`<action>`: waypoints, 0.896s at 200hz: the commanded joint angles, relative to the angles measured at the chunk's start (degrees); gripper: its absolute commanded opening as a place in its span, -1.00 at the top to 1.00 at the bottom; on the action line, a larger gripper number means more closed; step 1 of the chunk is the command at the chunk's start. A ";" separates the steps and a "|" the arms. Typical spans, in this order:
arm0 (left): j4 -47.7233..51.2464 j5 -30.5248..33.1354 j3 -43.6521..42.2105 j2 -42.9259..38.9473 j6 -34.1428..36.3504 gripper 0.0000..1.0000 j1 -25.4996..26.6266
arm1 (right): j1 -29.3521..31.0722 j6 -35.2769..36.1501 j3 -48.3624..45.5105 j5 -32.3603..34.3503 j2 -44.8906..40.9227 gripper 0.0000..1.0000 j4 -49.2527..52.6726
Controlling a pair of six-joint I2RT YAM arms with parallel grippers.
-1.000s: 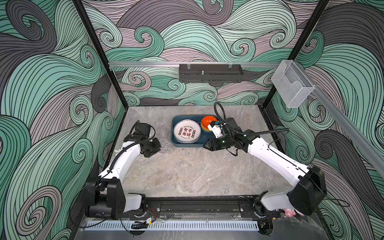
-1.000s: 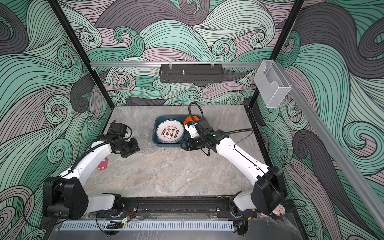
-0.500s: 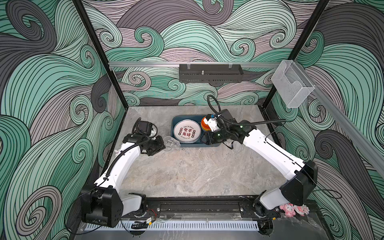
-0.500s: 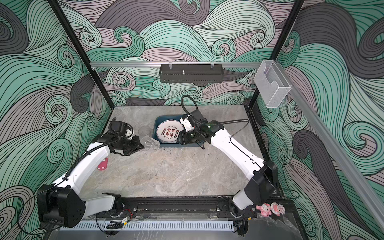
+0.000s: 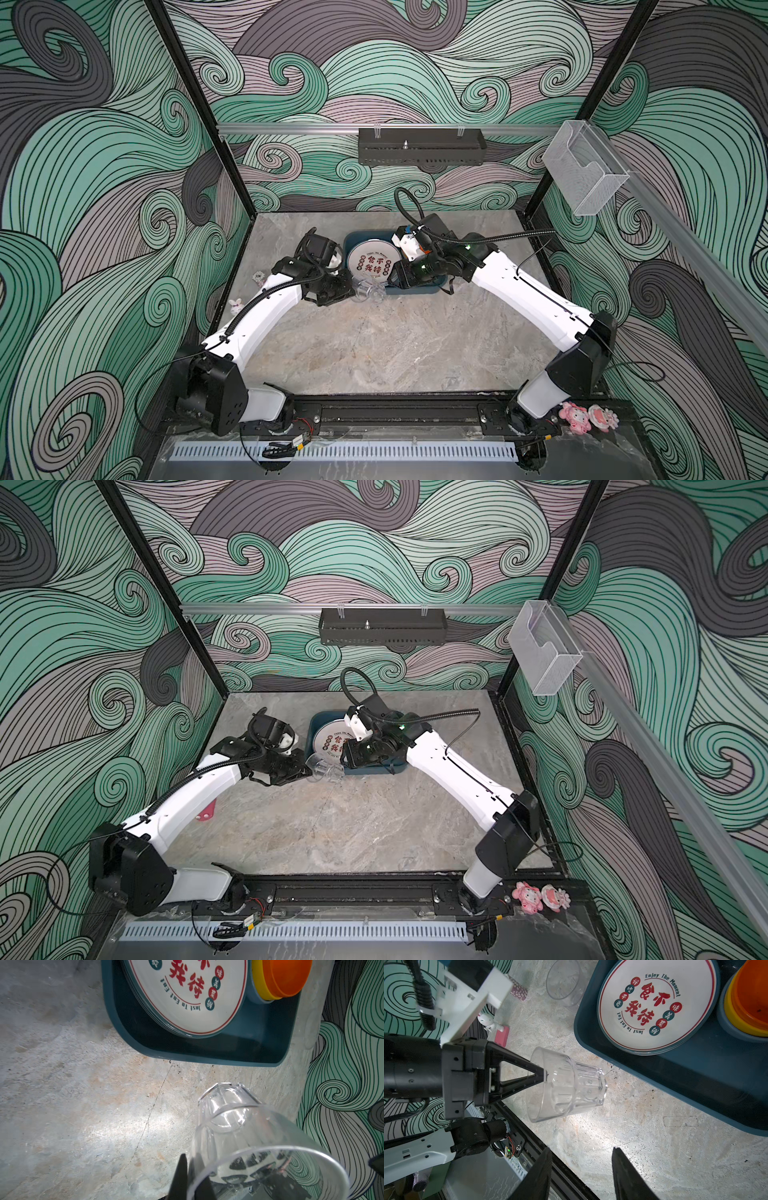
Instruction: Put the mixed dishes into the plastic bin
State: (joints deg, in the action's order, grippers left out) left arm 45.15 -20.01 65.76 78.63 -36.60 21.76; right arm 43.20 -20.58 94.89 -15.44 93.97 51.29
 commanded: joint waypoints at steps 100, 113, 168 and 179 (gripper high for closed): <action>0.20 3.13 9.02 5.97 -0.78 1.00 6.00 | 1.19 -1.52 9.54 4.97 9.68 0.08 4.88; 0.25 3.20 9.24 6.06 -0.75 1.00 6.19 | 1.21 -1.70 10.37 6.23 10.64 0.12 5.82; 0.57 3.55 10.24 6.03 -0.97 1.00 6.64 | 1.19 -1.94 11.35 9.62 12.84 0.28 7.09; 0.56 3.50 10.44 6.01 -1.02 1.00 6.74 | 1.18 -1.93 11.68 9.83 13.32 0.31 7.18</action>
State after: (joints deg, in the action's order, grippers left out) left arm 45.45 -16.60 73.08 84.90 -36.99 28.05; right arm 44.21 -22.37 104.99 -8.67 106.10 56.31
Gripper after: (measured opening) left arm 0.063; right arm 0.356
